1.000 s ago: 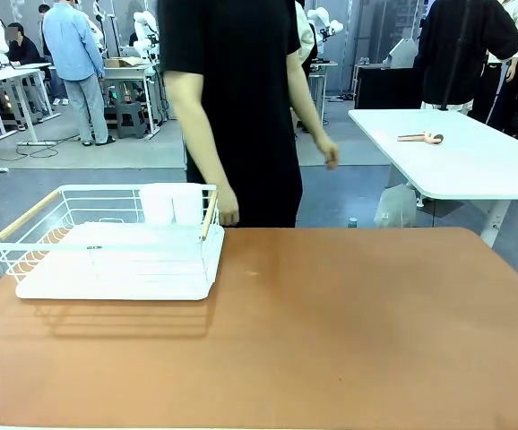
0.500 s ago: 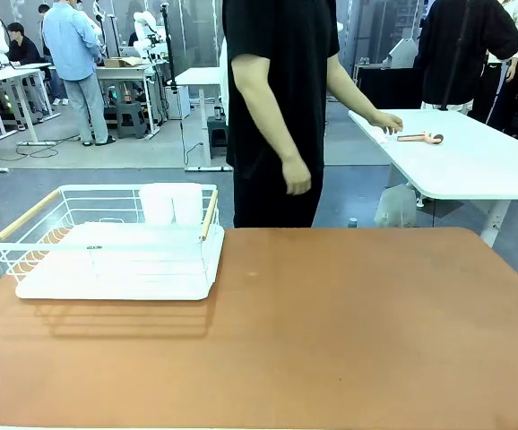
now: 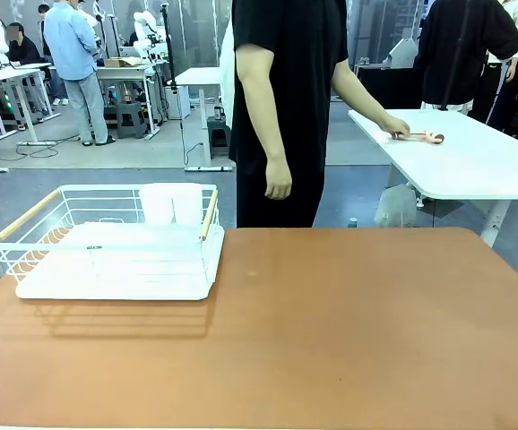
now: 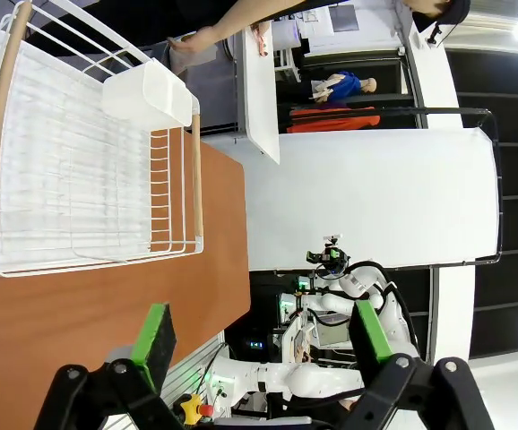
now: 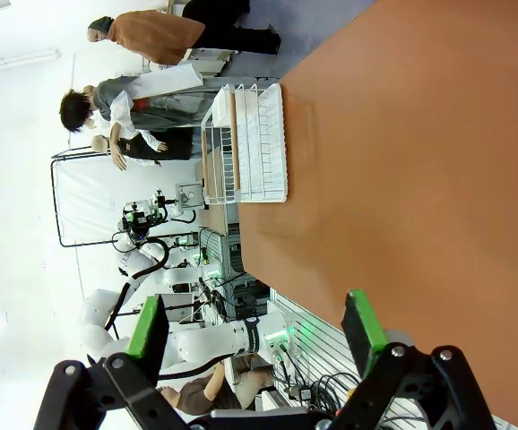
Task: Clean the table.
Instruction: Pick up the Lint Roller when the human hands it over.
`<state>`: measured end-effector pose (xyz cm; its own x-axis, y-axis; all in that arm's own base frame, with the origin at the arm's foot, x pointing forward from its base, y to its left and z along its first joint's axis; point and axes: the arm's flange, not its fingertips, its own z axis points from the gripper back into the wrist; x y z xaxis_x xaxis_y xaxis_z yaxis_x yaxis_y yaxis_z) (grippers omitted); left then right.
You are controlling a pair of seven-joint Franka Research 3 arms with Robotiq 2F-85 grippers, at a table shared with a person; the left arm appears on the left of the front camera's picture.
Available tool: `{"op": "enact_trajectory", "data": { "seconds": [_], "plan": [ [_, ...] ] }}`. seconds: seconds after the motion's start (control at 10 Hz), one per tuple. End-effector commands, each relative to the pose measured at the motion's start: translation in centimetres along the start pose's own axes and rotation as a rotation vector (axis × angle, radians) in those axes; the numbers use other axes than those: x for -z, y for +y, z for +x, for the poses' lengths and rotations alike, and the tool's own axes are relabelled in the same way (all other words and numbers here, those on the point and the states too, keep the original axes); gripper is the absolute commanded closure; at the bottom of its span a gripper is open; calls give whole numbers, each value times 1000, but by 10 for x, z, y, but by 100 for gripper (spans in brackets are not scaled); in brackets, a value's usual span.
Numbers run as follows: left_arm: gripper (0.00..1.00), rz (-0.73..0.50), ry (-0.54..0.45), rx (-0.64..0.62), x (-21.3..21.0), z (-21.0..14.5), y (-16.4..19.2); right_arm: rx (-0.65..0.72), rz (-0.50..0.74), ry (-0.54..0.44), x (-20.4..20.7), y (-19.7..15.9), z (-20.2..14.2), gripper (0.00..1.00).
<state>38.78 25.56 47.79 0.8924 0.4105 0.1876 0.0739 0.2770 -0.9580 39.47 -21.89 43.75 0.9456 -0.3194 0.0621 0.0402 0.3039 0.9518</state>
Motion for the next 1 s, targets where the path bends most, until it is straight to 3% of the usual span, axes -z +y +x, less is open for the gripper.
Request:
{"op": "enact_trajectory", "data": {
  "seconds": [0.0, 0.9],
  "plan": [
    [0, -28, -3, 17, -2, 1, 0, -19, 17, -2, -1, 1, 1, 0],
    [0, -28, -3, 17, -2, 1, 0, -19, 17, -2, -1, 1, 1, 0]
  ]
}}
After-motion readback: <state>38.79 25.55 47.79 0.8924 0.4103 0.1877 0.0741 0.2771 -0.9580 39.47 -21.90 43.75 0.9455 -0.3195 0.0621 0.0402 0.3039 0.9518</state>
